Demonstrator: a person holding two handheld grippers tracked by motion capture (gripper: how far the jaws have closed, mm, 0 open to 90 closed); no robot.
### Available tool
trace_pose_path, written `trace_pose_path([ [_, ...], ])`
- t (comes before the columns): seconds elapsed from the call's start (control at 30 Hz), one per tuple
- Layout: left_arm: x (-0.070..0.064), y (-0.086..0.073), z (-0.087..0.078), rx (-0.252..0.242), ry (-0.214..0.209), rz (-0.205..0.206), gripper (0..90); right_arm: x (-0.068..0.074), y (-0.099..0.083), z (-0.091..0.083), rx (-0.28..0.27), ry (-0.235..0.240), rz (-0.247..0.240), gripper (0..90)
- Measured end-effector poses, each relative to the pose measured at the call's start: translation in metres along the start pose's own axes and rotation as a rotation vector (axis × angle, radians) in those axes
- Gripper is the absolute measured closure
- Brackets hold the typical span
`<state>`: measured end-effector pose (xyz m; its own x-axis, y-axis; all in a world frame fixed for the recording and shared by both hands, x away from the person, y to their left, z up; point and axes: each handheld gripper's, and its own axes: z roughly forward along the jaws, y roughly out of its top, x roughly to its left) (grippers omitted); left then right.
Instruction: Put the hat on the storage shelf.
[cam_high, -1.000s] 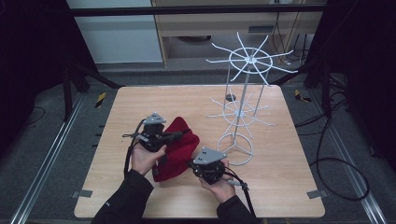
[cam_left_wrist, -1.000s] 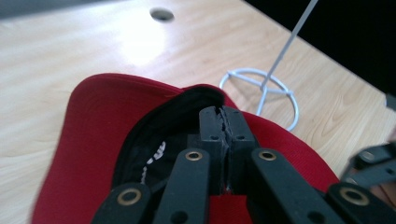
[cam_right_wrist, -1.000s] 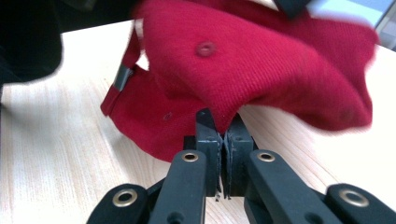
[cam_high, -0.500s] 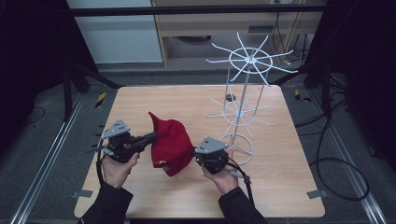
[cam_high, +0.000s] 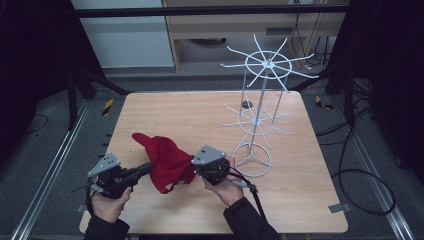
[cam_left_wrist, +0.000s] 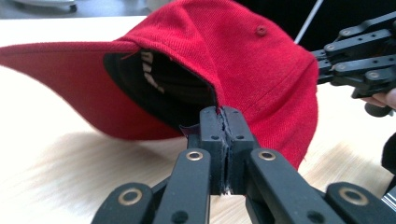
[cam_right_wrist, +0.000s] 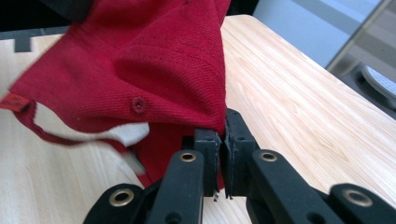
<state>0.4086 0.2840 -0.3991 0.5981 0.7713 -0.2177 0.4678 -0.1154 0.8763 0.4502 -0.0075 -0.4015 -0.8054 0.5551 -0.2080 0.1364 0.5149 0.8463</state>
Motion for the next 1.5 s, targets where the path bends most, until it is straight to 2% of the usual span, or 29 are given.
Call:
trace_pose_path([
  [0.17,0.010,-0.020,-0.013,0.011,0.032,-0.056,88.4,0.016,0.001,0.015,0.017,0.050,-0.020,82.3],
  [0.4,0.018,-0.036,-0.008,0.061,0.063,-0.075,88.4,0.025,-0.001,0.026,0.032,0.074,-0.019,73.3],
  [0.43,0.019,-0.038,-0.005,0.079,0.081,-0.063,88.4,0.027,-0.004,0.028,0.032,0.080,-0.007,68.3],
  [0.47,0.020,-0.039,-0.003,0.089,0.093,-0.054,88.4,0.027,-0.004,0.028,0.032,0.080,-0.007,68.3],
  [0.53,0.024,-0.044,0.005,0.125,0.145,-0.027,88.3,0.027,-0.007,0.030,0.025,0.086,0.012,61.6],
  [0.6,0.026,-0.045,0.007,0.137,0.158,-0.024,88.3,0.027,-0.009,0.030,0.026,0.091,0.019,59.5],
  [0.63,0.028,-0.047,0.011,0.161,0.173,-0.023,88.3,0.027,-0.014,0.028,0.027,0.108,0.030,54.9],
  [0.7,0.029,-0.049,0.014,0.175,0.179,-0.027,88.3,0.026,-0.016,0.027,0.027,0.108,0.029,53.6],
  [0.77,0.029,-0.052,0.021,0.205,0.180,-0.016,88.3,0.022,-0.024,0.024,0.031,0.098,0.047,51.1],
  [0.9,0.024,-0.055,0.026,0.228,0.168,-0.004,88.1,0.015,-0.031,0.020,0.022,0.091,0.083,49.1],
  [0.97,0.019,-0.057,0.031,0.243,0.159,0.015,87.9,0.009,-0.036,0.014,0.013,0.077,0.120,47.3],
  [1.0,0.017,-0.058,0.032,0.253,0.156,0.027,87.9,0.009,-0.036,0.014,0.013,0.077,0.120,47.3],
  [1.03,0.015,-0.059,0.034,0.268,0.151,0.053,87.3,0.005,-0.038,0.011,0.003,0.066,0.139,47.0],
  [1.1,0.013,-0.058,0.031,0.252,0.144,0.062,86.2,0.003,-0.040,0.008,-0.003,0.056,0.155,46.2],
  [1.17,0.012,-0.055,0.023,0.220,0.139,0.059,79.4,0.000,-0.042,0.004,-0.005,0.042,0.162,45.8],
  [1.2,0.012,-0.055,0.023,0.220,0.139,0.059,77.0,0.000,-0.042,0.004,-0.005,0.042,0.162,45.8],
  [1.23,0.010,-0.053,0.014,0.179,0.137,0.059,73.5,-0.003,-0.044,0.000,0.003,0.030,0.162,45.4],
  [1.27,0.010,-0.053,0.014,0.179,0.137,0.059,70.2,-0.003,-0.044,0.000,0.003,0.030,0.162,45.4],
  [1.3,0.009,-0.051,0.009,0.152,0.148,0.071,67.4,-0.006,-0.047,-0.004,0.007,0.021,0.169,44.9],
  [1.33,0.009,-0.051,0.009,0.152,0.148,0.071,65.8,-0.007,-0.048,-0.005,0.011,0.015,0.171,44.8],
  [1.43,0.007,-0.043,0.005,0.098,0.154,0.090,58.8,-0.010,-0.054,-0.013,0.007,0.007,0.183,44.3],
  [1.5,0.006,-0.041,0.004,0.085,0.152,0.105,56.4,-0.010,-0.056,-0.015,0.009,0.004,0.188,44.1],
])
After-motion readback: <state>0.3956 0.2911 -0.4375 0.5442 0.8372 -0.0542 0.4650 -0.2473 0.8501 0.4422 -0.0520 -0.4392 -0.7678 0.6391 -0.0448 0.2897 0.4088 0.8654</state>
